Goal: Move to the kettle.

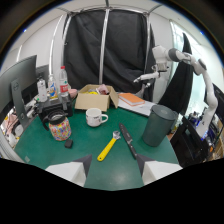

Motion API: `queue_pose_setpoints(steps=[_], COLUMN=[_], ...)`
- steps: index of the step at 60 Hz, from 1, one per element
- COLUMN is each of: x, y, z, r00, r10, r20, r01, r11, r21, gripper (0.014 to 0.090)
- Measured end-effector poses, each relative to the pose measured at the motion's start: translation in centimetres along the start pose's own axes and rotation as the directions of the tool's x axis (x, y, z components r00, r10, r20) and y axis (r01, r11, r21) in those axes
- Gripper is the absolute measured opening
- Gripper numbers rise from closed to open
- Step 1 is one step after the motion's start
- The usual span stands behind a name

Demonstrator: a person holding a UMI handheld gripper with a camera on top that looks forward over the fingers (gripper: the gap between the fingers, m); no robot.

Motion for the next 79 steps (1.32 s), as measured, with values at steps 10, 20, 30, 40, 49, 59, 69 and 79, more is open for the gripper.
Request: queue_pose_setpoints(steps=[10, 20, 30, 40, 49, 59, 69, 79], x=[0.8, 4.5, 11.7, 17.8, 20.3, 21.6, 22.2, 22.1], y=[1.4, 3.9, 5.4, 3.5, 0.9, 0.0, -0.1, -0.1], z=[-1.2, -2.7, -1.9, 2.2, 7.5, 12.1, 14.6, 15.4], r00=[1.000, 1.000, 0.996, 0.991, 0.995, 0.998, 0.999, 1.000], r10=[0.006, 0.028, 0.011, -0.006, 0.002, -0.011, -0.010, -0.008], r20=[0.005, -0.012, -0.094, -0.131, -0.103, -0.064, -0.038, -0.020], r01=[-0.006, -0.029, -0.017, 0.001, -0.002, 0.010, 0.009, 0.007], r11=[1.000, 0.999, 0.998, 0.999, 1.000, 1.000, 0.999, 0.999], r21=[-0.013, -0.041, -0.062, -0.036, 0.000, -0.018, -0.031, -0.042], gripper=[0.0856, 0.0856, 0.0857, 0.0855, 0.0857, 0.0855, 0.0855, 0.0856])
